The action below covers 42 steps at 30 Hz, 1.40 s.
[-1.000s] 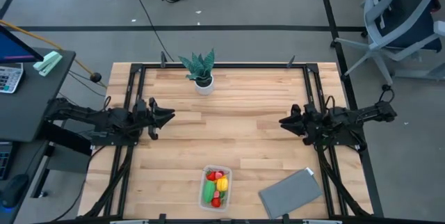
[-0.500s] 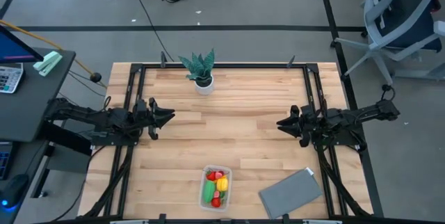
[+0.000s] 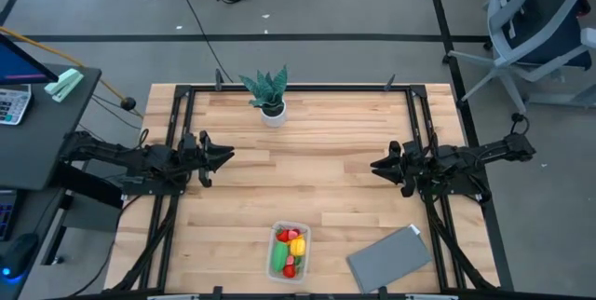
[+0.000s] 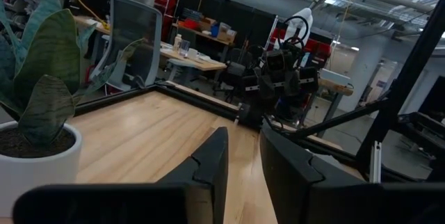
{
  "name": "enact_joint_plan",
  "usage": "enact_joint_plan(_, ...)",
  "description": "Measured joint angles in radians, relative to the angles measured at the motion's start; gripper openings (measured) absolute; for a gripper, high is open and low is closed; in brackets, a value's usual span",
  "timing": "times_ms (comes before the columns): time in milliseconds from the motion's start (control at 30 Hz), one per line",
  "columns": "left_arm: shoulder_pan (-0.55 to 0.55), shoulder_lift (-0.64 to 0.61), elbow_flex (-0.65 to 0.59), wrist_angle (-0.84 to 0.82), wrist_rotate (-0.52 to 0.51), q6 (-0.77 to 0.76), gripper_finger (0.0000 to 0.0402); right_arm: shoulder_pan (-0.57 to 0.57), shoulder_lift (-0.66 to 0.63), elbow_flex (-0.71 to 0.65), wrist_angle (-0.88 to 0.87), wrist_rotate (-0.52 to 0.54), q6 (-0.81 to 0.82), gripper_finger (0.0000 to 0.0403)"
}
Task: Pick and placing Produce into tupperware
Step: Return to Home Position
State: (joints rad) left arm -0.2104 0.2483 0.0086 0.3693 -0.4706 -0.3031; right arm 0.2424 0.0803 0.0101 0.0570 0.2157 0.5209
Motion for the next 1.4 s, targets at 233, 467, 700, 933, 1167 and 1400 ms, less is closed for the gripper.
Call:
enact_joint_plan(233, 0.000, 0.000, 0.000, 0.000, 0.000, 0.001, 0.0096, 0.000, 0.000, 0.000, 0.000, 0.000, 0.000, 0.0128)
enact_joint_plan(467, 0.000, 0.000, 0.000, 0.000, 0.000, 0.001, 0.0087, 0.000, 0.000, 0.000, 0.000, 0.000, 0.000, 0.0128)
enact_joint_plan(700, 0.000, 0.000, 0.000, 0.000, 0.000, 0.000, 0.0088, 0.000, 0.000, 0.000, 0.000, 0.000, 0.000, 0.0128)
enact_joint_plan(933, 0.000, 0.000, 0.000, 0.000, 0.000, 0.000, 0.0096, 0.000, 0.000, 0.000, 0.000, 0.000, 0.000, 0.0128)
enact_joint_plan(1167, 0.000, 0.000, 0.000, 0.000, 0.000, 0.001, 0.0089, 0.000, 0.000, 0.000, 0.000, 0.000, 0.000, 0.0128)
enact_joint_plan(1400, 0.000, 0.000, 0.000, 0.000, 0.000, 0.001, 0.0091, 0.000, 0.001, 0.000, 0.000, 0.000, 0.000, 0.0128)
